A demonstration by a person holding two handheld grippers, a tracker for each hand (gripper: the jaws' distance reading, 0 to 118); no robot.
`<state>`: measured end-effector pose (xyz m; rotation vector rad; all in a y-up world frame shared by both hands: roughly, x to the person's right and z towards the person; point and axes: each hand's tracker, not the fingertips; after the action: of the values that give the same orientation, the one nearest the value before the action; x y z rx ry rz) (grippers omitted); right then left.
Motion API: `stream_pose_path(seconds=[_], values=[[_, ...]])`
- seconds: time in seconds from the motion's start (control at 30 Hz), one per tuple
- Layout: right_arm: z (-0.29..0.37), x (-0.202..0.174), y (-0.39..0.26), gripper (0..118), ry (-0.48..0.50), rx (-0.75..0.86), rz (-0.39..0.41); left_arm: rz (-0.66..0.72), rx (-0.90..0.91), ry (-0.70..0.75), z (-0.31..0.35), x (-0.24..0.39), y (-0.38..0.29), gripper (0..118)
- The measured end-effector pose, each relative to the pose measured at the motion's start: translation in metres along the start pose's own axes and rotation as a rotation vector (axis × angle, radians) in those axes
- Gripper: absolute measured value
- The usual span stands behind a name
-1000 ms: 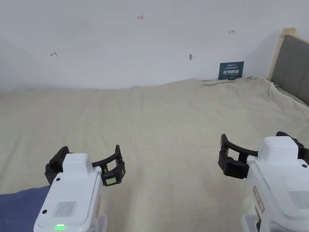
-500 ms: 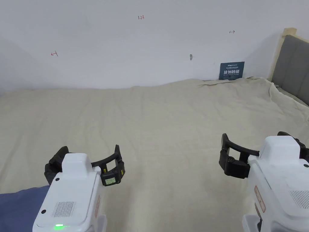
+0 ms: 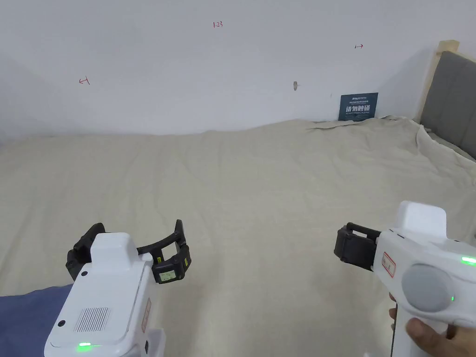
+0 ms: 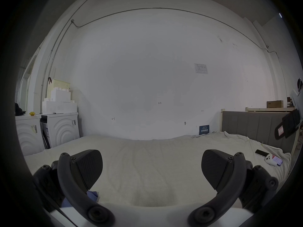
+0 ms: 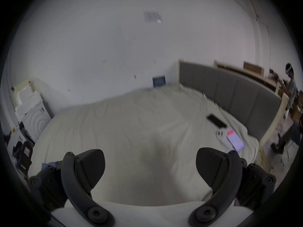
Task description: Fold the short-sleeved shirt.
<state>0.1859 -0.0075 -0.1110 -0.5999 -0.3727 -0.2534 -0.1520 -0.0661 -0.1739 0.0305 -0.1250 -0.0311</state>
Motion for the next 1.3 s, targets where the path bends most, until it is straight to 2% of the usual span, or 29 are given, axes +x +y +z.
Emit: stream_pose_path(seconds=[0.13,0.37,0.5,0.67,0.77,0.83,0.9,1.03,1.17,1.3], values=[[-0.007,0.002,0.003,112,-0.016,-0.122,-0.036,0.000,0.004,-0.005,0.000,0.001,0.002,118],[-0.011,0.003,0.001,112,-0.033,-0.067,-0.011,-0.004,0.004,-0.014,0.000,0.003,0.003,118],[-0.008,0.004,0.000,112,0.017,-0.031,0.016,-0.003,0.003,-0.014,0.000,0.003,0.003,118],[-0.005,0.009,0.003,112,0.038,-0.010,-0.026,-0.001,0.004,-0.013,-0.001,0.002,0.004,118],[-0.005,0.010,0.007,112,0.038,-0.050,-0.037,0.001,0.004,-0.012,-0.001,0.001,0.004,118],[-0.003,0.012,0.005,112,0.069,-0.033,-0.057,-0.001,0.005,-0.013,-0.001,0.002,0.004,118],[0.000,0.013,0.002,112,0.095,0.020,-0.046,-0.005,0.007,-0.013,0.000,0.002,0.004,118],[0.005,0.010,-0.003,112,0.092,0.141,0.026,-0.005,0.007,-0.011,0.000,0.002,0.004,118],[0.008,0.011,-0.014,112,0.134,0.334,0.057,0.000,0.011,-0.009,0.000,0.002,0.004,118],[0.009,0.011,-0.025,112,0.118,0.497,0.068,-0.003,0.013,-0.008,0.001,0.002,0.004,118]])
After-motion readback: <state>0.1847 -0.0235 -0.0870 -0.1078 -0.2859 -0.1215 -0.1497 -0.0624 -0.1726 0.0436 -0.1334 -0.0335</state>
